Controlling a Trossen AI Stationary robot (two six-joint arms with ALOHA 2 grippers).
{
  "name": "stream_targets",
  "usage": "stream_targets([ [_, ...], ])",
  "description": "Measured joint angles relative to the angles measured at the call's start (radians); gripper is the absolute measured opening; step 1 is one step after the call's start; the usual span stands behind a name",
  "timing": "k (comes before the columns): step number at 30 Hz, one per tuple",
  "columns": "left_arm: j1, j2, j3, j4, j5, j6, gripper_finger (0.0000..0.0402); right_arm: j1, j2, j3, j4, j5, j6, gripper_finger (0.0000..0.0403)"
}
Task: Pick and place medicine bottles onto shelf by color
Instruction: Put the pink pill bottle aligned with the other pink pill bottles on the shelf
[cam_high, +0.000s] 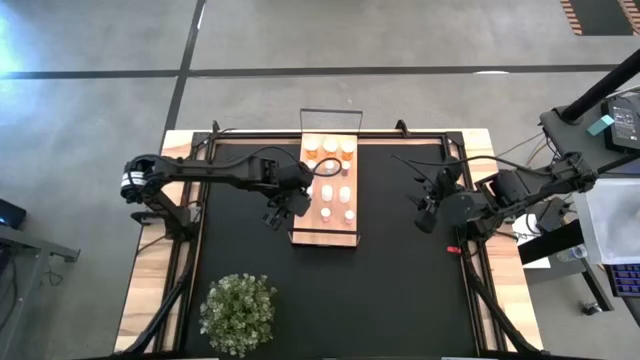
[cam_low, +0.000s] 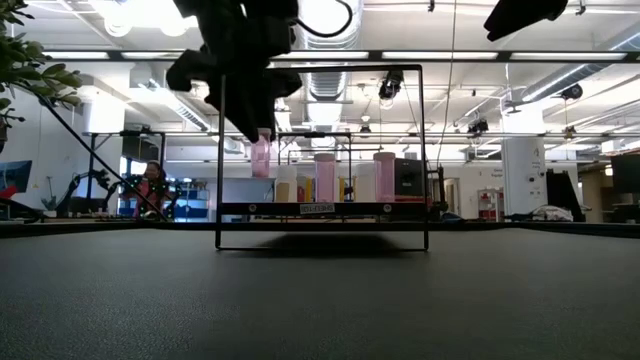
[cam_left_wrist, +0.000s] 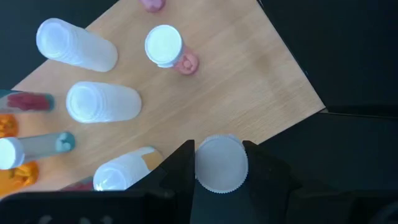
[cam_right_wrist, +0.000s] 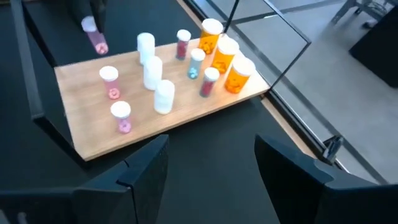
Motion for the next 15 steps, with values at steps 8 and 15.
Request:
stream_targets([
  [8, 0.0, 0.019, -0.013, 0.032, 0.019, 0.124, 0.01, 0.0, -0.007, -0.017, 0.006, 0.041, 0.029, 0.0228],
  [15, 0.0, 0.021, -0.028, 0.105, 0.023, 0.187, 0.01, 0.0, -0.006, -0.026, 0.007, 0.051, 0.054, 0.0228],
])
